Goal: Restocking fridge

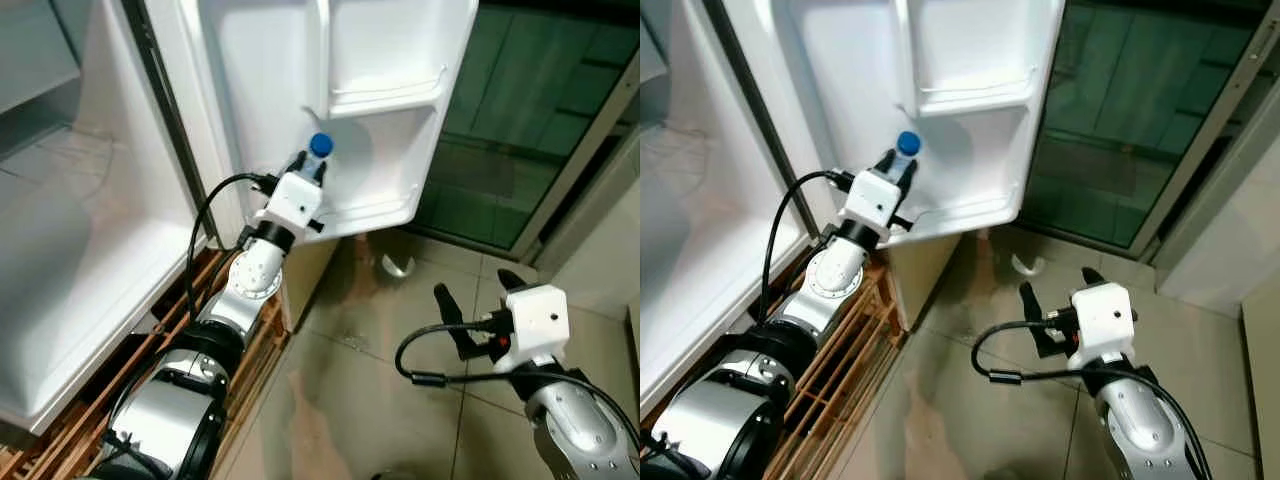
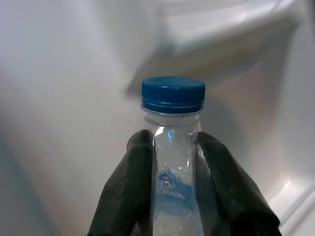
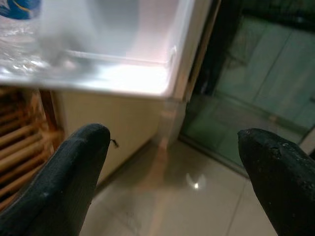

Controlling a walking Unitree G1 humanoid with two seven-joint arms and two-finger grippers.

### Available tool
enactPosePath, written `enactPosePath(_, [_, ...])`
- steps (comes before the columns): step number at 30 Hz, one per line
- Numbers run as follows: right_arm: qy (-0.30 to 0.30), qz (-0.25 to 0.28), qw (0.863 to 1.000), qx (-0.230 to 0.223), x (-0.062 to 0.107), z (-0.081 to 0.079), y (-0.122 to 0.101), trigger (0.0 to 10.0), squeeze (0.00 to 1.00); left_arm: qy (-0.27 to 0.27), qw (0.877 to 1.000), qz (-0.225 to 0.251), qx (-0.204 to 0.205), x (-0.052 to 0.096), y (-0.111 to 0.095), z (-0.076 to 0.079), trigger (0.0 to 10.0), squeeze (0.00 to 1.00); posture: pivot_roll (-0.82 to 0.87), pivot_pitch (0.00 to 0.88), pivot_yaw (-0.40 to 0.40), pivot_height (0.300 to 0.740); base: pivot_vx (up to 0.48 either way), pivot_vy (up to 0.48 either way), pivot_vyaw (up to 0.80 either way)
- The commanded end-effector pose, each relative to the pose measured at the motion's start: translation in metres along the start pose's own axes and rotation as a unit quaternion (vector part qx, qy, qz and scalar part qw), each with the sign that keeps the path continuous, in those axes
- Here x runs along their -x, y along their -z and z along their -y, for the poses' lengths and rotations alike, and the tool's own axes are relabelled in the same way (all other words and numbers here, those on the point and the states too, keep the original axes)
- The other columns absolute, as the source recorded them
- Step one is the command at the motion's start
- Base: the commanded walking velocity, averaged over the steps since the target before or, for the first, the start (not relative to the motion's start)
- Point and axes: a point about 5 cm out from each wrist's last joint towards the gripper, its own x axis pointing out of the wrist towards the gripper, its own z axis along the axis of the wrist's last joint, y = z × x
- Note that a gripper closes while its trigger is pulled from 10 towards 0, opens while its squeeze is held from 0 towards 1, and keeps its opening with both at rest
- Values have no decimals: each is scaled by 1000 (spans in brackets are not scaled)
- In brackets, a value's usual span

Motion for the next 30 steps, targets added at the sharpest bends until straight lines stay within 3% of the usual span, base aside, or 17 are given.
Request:
enactPosePath(1, [-5,3,1000,-1,3,0,-4,10000,0,-49,999,-11,7,-7,-1,-14,10000,0,-426,184,48,740,0,0,0])
enactPosePath(2, [-5,3,1000,-1,3,0,-4,10000,0,-49,999,-11,7,-7,-1,-14,10000,0,-426,184,48,740,0,0,0])
enactPosePath(5, [-8,-6,1000,1,8,-1,-6,10000,0,-124,986,-81,72,-6,14,-25,10000,0,-441,197,46,740,0,0,0])
enactPosePath(6, [-8,-6,1000,1,8,-1,-6,10000,0,-124,986,-81,72,-6,14,-25,10000,0,-441,197,46,740,0,0,0])
enactPosePath(10, [-6,-10,1000,1,10,0,-6,10000,0,-205,952,-151,169,-3,29,-42,10000,16,-439,195,52,740,0,0,0])
enactPosePath(11, [-6,-10,1000,0,10,-1,-6,10000,0,-220,945,-160,184,-2,31,-46,10000,400,-439,195,52,740,0,0,0])
enactPosePath(12, [-5,-11,1000,0,10,-1,-6,10000,0,-233,939,-163,196,-2,31,-50,10000,1000,-437,192,55,740,0,0,0])
enactPosePath(16, [-6,-12,1000,-4,7,-2,-5,10000,0,-252,927,-169,221,-6,29,-57,10000,1000,-425,178,57,740,0,0,0])
enactPosePath(20, [-9,-12,1000,-7,4,-3,-4,10000,0,-241,937,-155,198,-13,21,-55,10000,1000,-397,157,58,740,0,0,0])
enactPosePath(23, [-15,-8,1000,-15,-5,-8,-1,10000,0,-219,954,-130,160,-22,6,-58,10000,1000,-361,126,65,740,0,0,0])
enactPosePath(30, [-20,1,1000,-24,-17,-13,1,10000,0,-209,962,-119,132,-19,-2,-72,10000,1000,-315,86,70,740,0,0,0])
